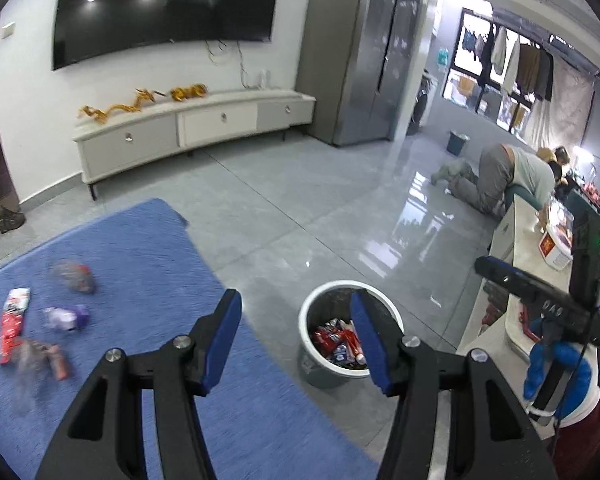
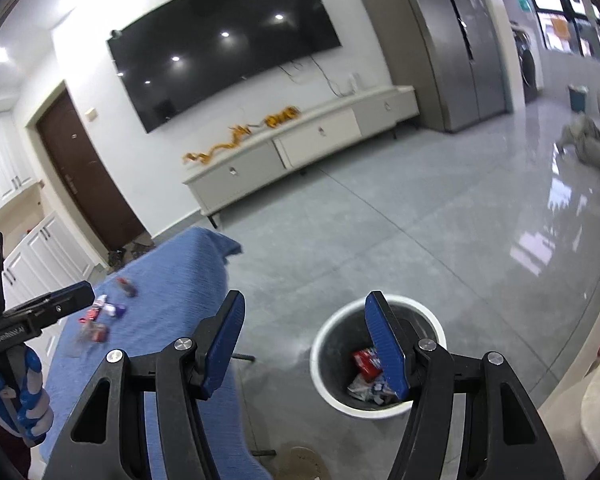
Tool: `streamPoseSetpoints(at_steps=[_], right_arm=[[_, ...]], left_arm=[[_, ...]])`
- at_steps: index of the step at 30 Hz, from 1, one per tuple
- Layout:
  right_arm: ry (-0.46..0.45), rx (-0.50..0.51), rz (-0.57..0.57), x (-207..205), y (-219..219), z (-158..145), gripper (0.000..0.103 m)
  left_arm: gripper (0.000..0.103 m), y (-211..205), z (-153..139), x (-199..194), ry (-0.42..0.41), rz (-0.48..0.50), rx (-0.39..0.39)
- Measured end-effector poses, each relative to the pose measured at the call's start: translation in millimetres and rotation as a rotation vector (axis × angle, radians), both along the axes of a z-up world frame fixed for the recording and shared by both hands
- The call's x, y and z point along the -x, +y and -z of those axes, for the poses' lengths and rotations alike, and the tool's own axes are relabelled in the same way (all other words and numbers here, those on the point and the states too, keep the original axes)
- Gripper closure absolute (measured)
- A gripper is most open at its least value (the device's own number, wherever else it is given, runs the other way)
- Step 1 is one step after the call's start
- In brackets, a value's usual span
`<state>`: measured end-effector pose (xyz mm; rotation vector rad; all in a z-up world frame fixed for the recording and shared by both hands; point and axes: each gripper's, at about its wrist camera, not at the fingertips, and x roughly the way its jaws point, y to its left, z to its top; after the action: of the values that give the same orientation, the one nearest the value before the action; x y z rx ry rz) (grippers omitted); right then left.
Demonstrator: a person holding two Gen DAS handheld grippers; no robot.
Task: Collect trash
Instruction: 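Move both tools back toward the remaining trash on the rug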
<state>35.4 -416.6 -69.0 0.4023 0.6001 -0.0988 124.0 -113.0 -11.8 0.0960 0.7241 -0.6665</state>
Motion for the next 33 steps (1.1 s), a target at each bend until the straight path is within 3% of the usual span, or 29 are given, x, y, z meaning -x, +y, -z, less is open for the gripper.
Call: streamPoseSetpoints(at_steps=[6, 10, 15, 20, 26, 33], right_arm=[[-0.064, 0.066, -0.067, 6, 42, -47, 0.041], [-0.106, 0.115, -0.125, 10, 77, -79, 0.041], [-0.139, 0.173, -0.199, 12, 119, -108, 0.038], [-0.160, 0.219, -0.279, 2, 163, -130, 0.037], [-0.143, 0.216, -0.381, -31, 212, -128, 0.037], [-0.032, 0.205, -0.487, -93, 265, -81, 0.037]], left_arm=[[0.048, 68, -24, 17, -0.048, -0.088, 0.055], [0.039, 124, -30, 25, -0.064, -0.164, 0.099], [0.039, 190, -26, 29, -0.069, -0.251, 0.142], [0.038, 258, -5, 26, -0.046, -0.359, 0.174], [0.038, 316, 37, 8, 0.030, -0.455, 0.197], [0.038, 321, 84, -27, 0.130, -0.463, 0.185]])
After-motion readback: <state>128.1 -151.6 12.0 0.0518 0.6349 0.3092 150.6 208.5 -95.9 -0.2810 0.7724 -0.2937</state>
